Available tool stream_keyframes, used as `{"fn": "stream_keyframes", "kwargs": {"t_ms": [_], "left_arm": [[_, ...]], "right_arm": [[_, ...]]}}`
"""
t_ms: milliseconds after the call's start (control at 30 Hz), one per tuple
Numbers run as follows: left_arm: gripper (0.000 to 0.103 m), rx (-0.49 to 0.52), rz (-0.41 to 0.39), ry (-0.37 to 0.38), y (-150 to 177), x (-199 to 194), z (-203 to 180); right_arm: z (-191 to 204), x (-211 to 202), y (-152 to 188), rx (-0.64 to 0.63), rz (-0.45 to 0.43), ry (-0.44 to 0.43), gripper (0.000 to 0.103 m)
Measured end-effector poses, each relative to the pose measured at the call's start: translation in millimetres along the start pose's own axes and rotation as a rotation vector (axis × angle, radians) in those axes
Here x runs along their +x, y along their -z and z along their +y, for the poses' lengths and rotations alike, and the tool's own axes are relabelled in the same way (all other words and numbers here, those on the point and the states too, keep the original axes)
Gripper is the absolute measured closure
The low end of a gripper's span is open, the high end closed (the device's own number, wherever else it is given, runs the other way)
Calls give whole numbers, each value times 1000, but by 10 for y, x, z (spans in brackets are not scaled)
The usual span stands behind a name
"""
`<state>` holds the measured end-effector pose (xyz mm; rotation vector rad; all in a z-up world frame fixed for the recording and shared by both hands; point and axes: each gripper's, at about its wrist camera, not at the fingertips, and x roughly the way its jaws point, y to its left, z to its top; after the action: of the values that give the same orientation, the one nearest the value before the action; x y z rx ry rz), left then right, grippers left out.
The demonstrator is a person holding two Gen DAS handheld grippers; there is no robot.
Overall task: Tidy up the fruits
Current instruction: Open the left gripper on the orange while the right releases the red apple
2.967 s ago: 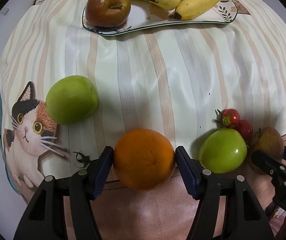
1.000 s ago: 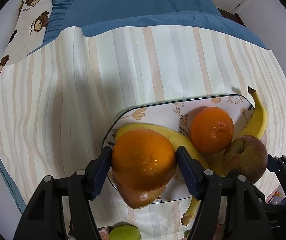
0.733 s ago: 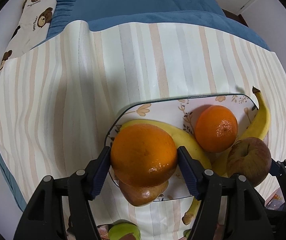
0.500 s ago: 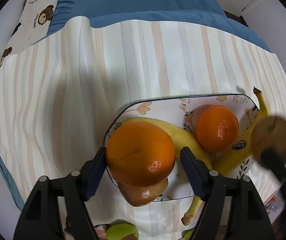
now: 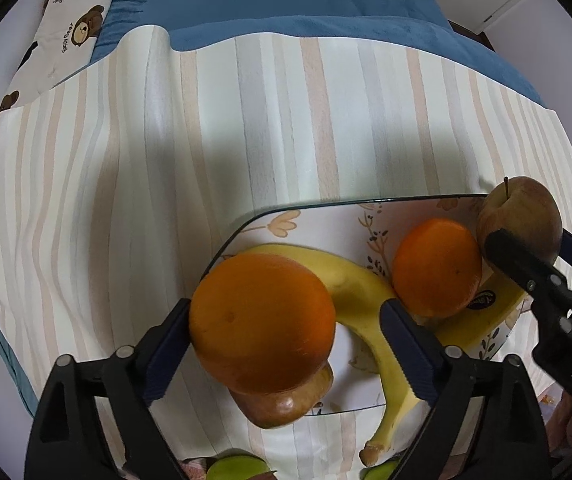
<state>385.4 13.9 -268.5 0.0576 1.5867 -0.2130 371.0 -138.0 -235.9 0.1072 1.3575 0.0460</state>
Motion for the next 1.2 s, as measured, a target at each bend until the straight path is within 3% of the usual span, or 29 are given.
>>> {"fn": "stream_keyframes", "kwargs": {"t_ms": [300,533,700,933,1067,1200], "left_arm": [[2,0,-17,-12,-42,-31,-30],[2,-11,-28,-10,-25,-78,7],[2,-11,-46,-6,-6,-147,21],[2,-8,-94,-17,54,-313,17],[2,-20,-101,-5,48,-351,50],[1,-29,-103,14,28,-339,88]], "right_arm": [[-51,67,-89,37,60,-42,28],[-6,27,-59,-16,31,-9,31],[14,62,-75,-22,58,-25,24],[-20,35,-68,4,56,-34,24],[-40,-73,-47,11,35,-43,10],[-63,-135,-46,11,26,-32,9]]}}
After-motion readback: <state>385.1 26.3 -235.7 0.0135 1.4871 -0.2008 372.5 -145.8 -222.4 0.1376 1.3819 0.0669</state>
